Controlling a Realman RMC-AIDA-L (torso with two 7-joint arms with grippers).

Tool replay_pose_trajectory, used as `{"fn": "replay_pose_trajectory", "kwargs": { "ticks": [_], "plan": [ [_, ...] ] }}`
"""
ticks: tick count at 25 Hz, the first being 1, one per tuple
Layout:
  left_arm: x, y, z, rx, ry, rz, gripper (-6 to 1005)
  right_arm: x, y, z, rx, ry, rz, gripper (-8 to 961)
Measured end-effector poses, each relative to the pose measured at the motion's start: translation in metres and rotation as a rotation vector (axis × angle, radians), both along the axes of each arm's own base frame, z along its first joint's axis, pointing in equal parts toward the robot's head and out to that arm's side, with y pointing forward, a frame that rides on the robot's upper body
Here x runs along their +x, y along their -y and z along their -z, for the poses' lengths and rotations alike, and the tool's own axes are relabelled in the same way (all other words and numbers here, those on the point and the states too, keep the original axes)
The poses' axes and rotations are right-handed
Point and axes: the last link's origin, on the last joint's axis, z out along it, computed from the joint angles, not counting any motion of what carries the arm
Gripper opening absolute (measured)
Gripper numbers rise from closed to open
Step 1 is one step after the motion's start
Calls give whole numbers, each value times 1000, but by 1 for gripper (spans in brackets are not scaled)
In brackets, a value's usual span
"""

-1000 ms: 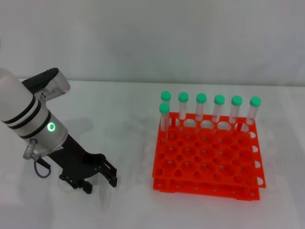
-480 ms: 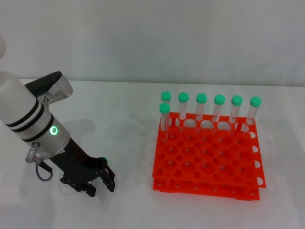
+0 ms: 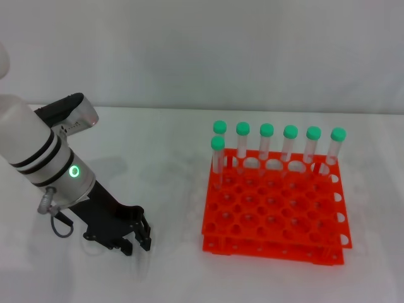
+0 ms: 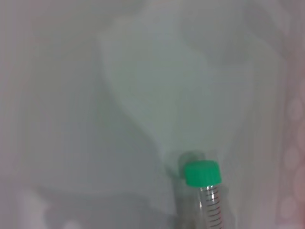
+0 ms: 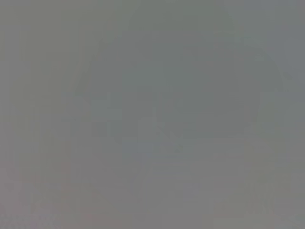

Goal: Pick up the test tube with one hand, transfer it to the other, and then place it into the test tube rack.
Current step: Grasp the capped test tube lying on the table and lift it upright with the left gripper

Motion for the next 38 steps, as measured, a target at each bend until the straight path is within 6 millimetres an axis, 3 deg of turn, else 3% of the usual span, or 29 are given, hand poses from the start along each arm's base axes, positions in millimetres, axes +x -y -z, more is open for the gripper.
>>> {"fn": "replay_pose_trajectory", "kwargs": {
  "ticks": [2, 5, 21, 31, 38],
  "plan": [
    [0, 0, 1, 0, 5, -3, 516, 1, 0, 0, 2, -1, 2, 796],
    [0, 1, 2, -3, 8, -6, 362, 1, 0, 0, 3, -2, 2, 796],
    [-2, 6, 8, -17, 19, -23, 353, 4, 3, -2, 9, -3, 6, 795],
    [-5, 7, 5, -22, 12, -9, 238, 7, 5, -3, 10, -2, 14, 796],
    [1, -13, -10, 98, 44, 100, 192, 7, 5, -3, 11, 0, 14, 796]
  ]
}}
